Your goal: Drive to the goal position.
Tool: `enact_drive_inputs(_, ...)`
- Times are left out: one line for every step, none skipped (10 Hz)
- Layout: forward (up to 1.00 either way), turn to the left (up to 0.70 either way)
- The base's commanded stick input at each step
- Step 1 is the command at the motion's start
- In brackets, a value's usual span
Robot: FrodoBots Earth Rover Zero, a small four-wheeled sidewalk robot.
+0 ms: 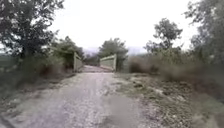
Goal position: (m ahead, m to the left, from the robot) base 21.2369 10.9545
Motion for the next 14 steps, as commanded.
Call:
enact_drive_inputs(0.30, 0.00)
enact_drive_inputs(0.30, 0.00)
enact_drive_inputs(0.30, 0.00)
enact_drive_inputs(0.30, 0.00)
enact_drive_inputs(0.30, 0.00)
enact_drive_inputs(0.30, 0.00)
enact_drive_inputs(0.30, 0.00)
enact_drive_inputs(0.30, 0.00)
enact_drive_inputs(0.30, 0.00)
enact_drive_inputs(0.30, 0.00)
enact_drive_inputs(0.30, 0.00)
enact_drive_inputs(0.30, 0.00)
enact_drive_inputs(0.30, 0.00)
enact_drive_inputs(0.30, 0.00)
